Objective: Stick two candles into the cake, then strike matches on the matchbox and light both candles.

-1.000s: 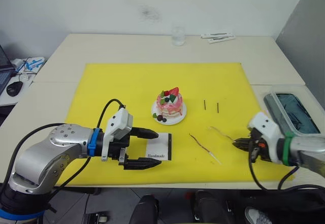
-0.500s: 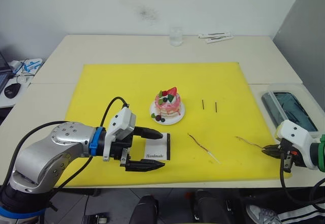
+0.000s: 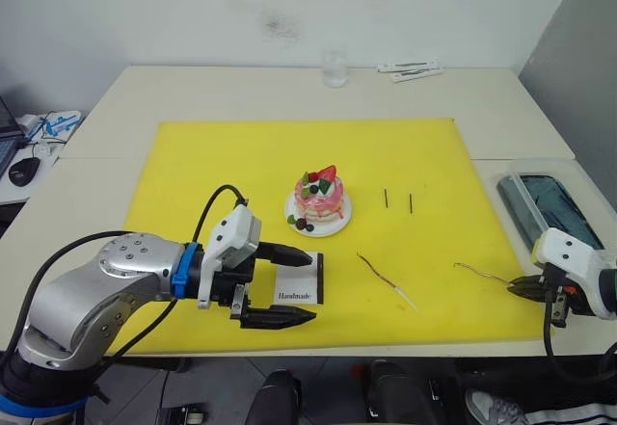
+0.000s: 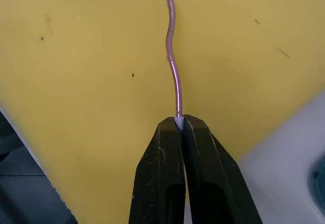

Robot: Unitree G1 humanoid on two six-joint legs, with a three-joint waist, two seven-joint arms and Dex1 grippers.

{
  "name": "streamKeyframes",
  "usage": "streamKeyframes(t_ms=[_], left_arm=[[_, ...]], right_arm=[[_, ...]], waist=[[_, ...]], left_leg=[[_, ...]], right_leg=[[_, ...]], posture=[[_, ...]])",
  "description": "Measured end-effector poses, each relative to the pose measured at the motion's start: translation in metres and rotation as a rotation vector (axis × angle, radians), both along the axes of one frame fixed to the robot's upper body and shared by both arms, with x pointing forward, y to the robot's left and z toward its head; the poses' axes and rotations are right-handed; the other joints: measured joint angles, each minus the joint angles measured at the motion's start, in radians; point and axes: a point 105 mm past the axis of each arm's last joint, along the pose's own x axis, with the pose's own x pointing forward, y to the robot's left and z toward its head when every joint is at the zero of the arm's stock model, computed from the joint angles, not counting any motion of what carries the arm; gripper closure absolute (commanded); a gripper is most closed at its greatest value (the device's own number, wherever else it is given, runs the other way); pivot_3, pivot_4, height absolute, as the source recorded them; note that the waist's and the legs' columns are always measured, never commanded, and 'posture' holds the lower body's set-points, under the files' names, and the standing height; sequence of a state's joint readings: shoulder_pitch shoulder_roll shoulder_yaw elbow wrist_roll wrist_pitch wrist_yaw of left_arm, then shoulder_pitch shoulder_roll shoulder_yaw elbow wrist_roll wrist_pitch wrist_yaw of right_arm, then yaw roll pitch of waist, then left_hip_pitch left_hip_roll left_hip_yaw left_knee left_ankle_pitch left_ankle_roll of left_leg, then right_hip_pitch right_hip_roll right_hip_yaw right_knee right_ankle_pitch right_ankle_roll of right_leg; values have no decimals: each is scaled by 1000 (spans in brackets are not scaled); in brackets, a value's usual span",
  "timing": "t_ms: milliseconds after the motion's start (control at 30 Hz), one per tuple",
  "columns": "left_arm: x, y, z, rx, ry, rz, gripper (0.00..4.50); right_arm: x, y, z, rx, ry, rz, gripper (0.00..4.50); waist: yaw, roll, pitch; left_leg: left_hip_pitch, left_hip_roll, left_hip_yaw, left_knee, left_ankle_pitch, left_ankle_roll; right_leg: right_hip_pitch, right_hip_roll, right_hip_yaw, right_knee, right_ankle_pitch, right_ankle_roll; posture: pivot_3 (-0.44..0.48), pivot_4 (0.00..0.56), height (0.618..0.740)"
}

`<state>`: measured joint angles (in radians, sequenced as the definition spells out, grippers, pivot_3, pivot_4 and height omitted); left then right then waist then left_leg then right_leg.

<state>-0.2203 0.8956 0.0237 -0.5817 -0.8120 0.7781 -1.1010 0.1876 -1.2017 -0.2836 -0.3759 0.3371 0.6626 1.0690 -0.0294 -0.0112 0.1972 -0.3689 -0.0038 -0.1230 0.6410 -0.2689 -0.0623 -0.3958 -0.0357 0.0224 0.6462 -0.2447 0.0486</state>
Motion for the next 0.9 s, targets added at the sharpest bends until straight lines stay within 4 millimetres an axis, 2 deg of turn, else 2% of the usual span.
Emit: streamKeyframes(t_ms=[367, 900], left_arm=[[0, 0, 0, -3, 1, -2, 0], [0, 0, 0, -2, 5, 1, 0]], right_arm=[[-5, 15, -5, 32, 45, 15, 4434], [-1, 21, -3, 60, 35, 12, 4434]], waist=[[0, 0, 0], [0, 0, 0]], left_leg=[[0, 0, 0, 0, 0, 0], [0, 0, 0, 0, 0, 0]], right_leg=[[0, 0, 0, 0, 0, 1], [0, 0, 0, 0, 1, 1]], posture=[[0, 150, 740], [0, 150, 740]])
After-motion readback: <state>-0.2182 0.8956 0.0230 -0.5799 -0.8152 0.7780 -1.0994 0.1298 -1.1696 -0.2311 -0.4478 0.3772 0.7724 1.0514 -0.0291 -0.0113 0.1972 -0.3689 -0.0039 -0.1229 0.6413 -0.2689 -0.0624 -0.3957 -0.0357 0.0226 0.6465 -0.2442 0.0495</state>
